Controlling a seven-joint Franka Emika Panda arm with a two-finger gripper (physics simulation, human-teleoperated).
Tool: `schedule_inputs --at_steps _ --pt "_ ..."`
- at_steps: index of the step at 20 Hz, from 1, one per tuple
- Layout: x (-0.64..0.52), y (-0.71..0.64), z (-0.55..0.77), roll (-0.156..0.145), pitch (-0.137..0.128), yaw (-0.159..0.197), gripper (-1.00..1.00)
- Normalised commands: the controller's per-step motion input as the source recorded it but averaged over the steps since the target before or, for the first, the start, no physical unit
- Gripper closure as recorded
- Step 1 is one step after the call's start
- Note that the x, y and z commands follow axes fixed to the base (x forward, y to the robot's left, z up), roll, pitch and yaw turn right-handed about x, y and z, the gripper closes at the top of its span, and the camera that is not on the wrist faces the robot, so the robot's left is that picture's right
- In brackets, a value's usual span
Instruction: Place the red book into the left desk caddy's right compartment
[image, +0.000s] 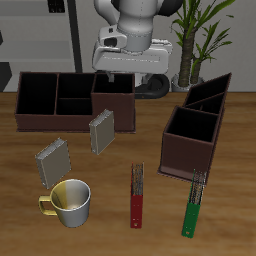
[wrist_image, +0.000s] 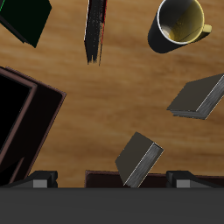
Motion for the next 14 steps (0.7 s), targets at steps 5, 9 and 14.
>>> schedule_inputs --at_steps 5,9,14 --pt "0.32 -0.06 0.19 0.05 -0.035 -0.036 -1.0" --pt "0.35 -0.04 0.15 0.009 -0.043 -0.005 -1.0" --pt "0.31 0.01 0.04 0.008 -0.015 0.057 -1.0"
